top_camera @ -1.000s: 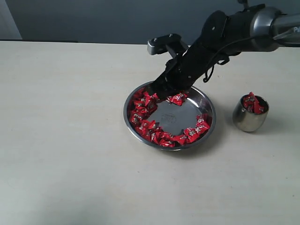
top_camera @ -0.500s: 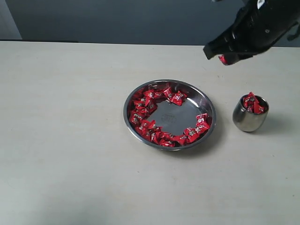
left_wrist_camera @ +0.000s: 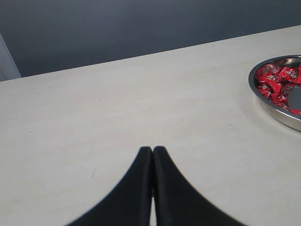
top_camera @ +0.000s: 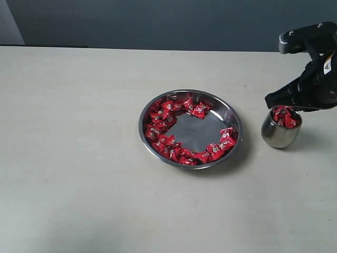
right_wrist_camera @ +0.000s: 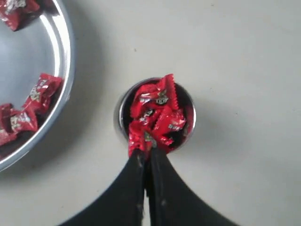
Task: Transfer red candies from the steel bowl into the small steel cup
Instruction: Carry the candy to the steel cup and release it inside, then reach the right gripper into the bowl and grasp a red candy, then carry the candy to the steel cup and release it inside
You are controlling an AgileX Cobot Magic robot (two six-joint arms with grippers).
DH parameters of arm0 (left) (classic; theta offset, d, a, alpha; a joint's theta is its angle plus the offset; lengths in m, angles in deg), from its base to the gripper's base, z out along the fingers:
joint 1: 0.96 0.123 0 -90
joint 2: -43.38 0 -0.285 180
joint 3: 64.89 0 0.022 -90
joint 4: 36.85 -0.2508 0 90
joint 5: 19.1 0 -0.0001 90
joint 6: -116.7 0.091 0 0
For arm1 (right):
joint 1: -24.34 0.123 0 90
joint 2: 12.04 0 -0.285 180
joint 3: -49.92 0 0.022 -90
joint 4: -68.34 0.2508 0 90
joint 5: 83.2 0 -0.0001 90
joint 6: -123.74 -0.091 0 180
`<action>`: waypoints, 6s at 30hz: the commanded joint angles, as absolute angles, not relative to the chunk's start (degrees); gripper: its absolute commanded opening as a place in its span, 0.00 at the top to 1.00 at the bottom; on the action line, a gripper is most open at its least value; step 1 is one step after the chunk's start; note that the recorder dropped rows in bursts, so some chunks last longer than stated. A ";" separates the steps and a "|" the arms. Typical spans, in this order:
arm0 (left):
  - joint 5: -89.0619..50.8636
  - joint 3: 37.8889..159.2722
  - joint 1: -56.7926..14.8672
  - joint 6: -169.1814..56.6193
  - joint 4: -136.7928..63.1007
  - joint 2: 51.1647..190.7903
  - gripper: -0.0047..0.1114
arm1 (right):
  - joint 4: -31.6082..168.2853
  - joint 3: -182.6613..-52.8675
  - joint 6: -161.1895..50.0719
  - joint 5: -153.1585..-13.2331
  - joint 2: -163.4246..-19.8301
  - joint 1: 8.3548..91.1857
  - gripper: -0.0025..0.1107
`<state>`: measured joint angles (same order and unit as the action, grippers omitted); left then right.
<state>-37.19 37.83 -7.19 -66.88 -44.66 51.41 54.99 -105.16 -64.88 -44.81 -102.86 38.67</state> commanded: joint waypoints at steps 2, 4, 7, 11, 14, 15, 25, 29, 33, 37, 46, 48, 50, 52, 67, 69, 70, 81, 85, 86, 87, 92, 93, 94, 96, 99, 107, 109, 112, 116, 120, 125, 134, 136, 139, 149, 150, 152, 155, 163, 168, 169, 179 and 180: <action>-36.87 37.89 -7.36 -67.21 -44.59 51.16 0.96 | 55.89 -104.87 -64.98 -48.86 -104.29 35.67 0.98; -36.87 37.89 -7.36 -67.21 -44.59 51.16 0.96 | 56.44 -104.87 -64.98 -49.52 -105.92 35.67 0.98; -36.87 37.89 -7.36 -67.21 -44.59 51.16 0.96 | 56.64 -104.87 -64.98 -51.16 -108.63 35.67 0.98; -36.87 37.89 -7.36 -67.21 -44.59 51.16 0.96 | 56.64 -104.87 -64.86 -52.65 -111.89 35.67 0.98; -36.87 37.89 -7.36 -67.21 -44.59 51.16 0.96 | 56.64 -104.87 -64.86 -53.23 -113.84 35.67 0.98; -36.87 37.89 -7.36 -67.21 -44.59 51.16 0.96 | 56.64 -104.87 -64.86 -53.31 -114.39 35.67 0.98; -36.87 37.89 -7.36 -67.21 -44.59 51.16 0.96 | 56.99 -104.87 -64.97 -54.13 -115.71 35.67 0.98; -36.87 37.89 -7.36 -67.21 -44.59 51.16 0.96 | 56.99 -104.87 -64.97 -53.76 -115.71 35.67 0.98; -36.87 37.89 -7.36 -67.21 -44.59 51.16 0.96 | 56.87 -104.87 -64.97 -52.66 -115.71 35.67 0.98; -36.87 37.89 -7.36 -67.21 -44.59 51.16 0.96 | 56.87 -104.87 -64.97 -52.56 -115.71 35.67 0.87; -36.87 37.89 -7.36 -67.21 -44.59 51.16 0.96 | 56.87 -104.87 -65.07 -53.23 -114.16 35.67 0.76; -36.87 37.89 -7.36 -67.21 -44.59 51.16 0.96 | 56.87 -104.87 -65.07 -53.39 -112.92 35.67 0.76; -36.87 37.89 -7.36 -67.21 -44.59 51.16 0.96 | 56.87 -104.87 -65.07 -53.39 -111.87 35.67 0.76; -36.87 37.89 -7.36 -67.21 -44.59 51.16 0.96 | 56.87 -104.87 -65.07 -53.39 -110.98 35.67 0.76; -36.87 37.89 -7.36 -67.21 -44.59 51.16 0.96 | 64.61 -104.87 -64.59 -56.92 -105.24 35.78 0.76; -36.87 37.89 -7.36 -67.21 -44.59 51.16 0.96 | 68.77 -104.87 -61.41 -57.03 -104.98 35.78 0.76; -36.87 37.89 -7.36 -67.21 -44.59 51.16 0.96 | 71.54 -104.87 -58.71 -57.03 -104.98 35.78 0.76; -36.87 37.89 -7.36 -67.21 -44.59 51.16 0.96 | 120.17 -104.87 -6.85 -53.89 -107.75 35.78 0.76; -36.87 37.89 -7.36 -67.21 -44.59 51.16 0.96 | 126.51 -105.26 1.36 -51.12 -112.47 35.78 0.76; -36.87 37.89 -7.36 -67.21 -44.59 51.16 0.96 | 128.09 -105.78 3.68 -49.55 -113.98 35.78 0.76; -36.87 37.89 -7.36 -67.21 -44.59 51.16 0.96 | 128.99 -106.27 4.96 -48.67 -114.88 35.78 0.76; -36.87 37.89 -7.36 -67.21 -44.59 51.16 0.96 | 127.78 -111.97 6.68 -46.47 -122.57 40.47 0.76; -36.87 37.89 -7.36 -67.21 -44.59 51.16 0.96 | 126.79 -113.58 6.68 -46.47 -124.42 41.74 0.76; -36.87 37.89 -7.36 -67.21 -44.59 51.16 0.96 | 126.33 -114.57 6.68 -46.47 -125.54 42.56 0.76; -36.87 37.89 -7.36 -67.21 -44.59 51.16 0.96 | 124.90 -117.29 6.68 -46.47 -128.57 44.70 0.75; -36.87 37.89 -7.36 -67.21 -44.59 51.16 0.96 | 123.01 -119.99 6.68 -46.62 -131.16 46.23 0.56; -36.87 37.89 -7.36 -67.21 -44.59 51.16 0.96 | 122.65 -123.21 6.28 -43.14 -135.49 47.30 0.53; -36.87 37.89 -7.36 -67.21 -44.59 51.16 0.96 | 122.20 -123.44 5.84 -41.36 -136.78 47.30 0.53; -36.87 37.89 -7.36 -67.21 -44.59 51.16 0.96 | 122.19 -123.44 5.73 -40.91 -138.55 47.30 0.53; -36.87 37.89 -7.36 -67.21 -44.59 51.16 0.96 | 122.19 -123.44 5.59 -41.14 -140.16 47.30 0.54; -36.87 37.89 -7.36 -67.21 -44.59 51.16 0.96 | 122.43 -123.44 5.59 -41.52 -140.16 47.30 0.58; -36.87 37.89 -7.36 -67.21 -44.59 51.16 0.96 | 122.43 -123.44 5.59 -41.52 -140.26 47.30 0.58; -36.87 37.89 -7.36 -67.21 -44.59 51.16 0.96 | 122.33 -123.44 5.59 -41.72 -140.36 47.74 0.59; -36.87 37.89 -7.36 -67.21 -44.59 51.16 0.96 | 122.33 -123.44 5.59 -41.74 -140.36 47.74 0.65; -36.87 37.89 -7.36 -67.21 -44.59 51.16 0.96 | 122.33 -123.44 5.59 -41.74 -140.36 47.74 0.76; -36.87 37.89 -7.36 -67.21 -44.59 51.16 0.96 | 122.89 -123.44 5.35 -44.17 -140.36 47.74 0.99; -36.87 37.89 -7.36 -67.21 -44.59 51.16 0.96 | 122.89 -123.44 5.36 -44.26 -140.36 47.74 0.98; -36.87 37.89 -7.36 -67.21 -44.59 51.16 0.96 | 122.89 -123.44 5.22 -44.37 -140.02 47.74 0.98; -36.87 37.89 -7.36 -67.21 -44.59 51.16 0.96 | 122.64 -123.44 4.46 -44.37 -138.45 47.74 0.98; -36.87 37.89 -7.36 -67.21 -44.59 51.16 0.96 | 108.95 -123.44 -8.94 -50.21 -130.90 46.11 0.98; -36.87 37.89 -7.36 -67.21 -44.59 51.16 0.96 | 101.01 -122.02 -18.75 -48.59 -126.49 40.07 0.98; -36.87 37.89 -7.36 -67.21 -44.59 51.16 0.96 | 100.75 -121.45 -18.75 -48.43 -125.52 38.96 0.98; -36.87 37.89 -7.36 -67.21 -44.59 51.16 0.96 | 98.01 -115.94 -22.15 -43.95 -115.61 28.19 0.98; -36.87 37.89 -7.36 -67.21 -44.59 51.16 0.96 | 96.54 -115.94 -23.05 -43.44 -115.51 28.04 0.98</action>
<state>-37.19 37.83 -7.19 -66.88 -44.66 51.41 99.20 -116.44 -21.45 -45.60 -116.71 29.23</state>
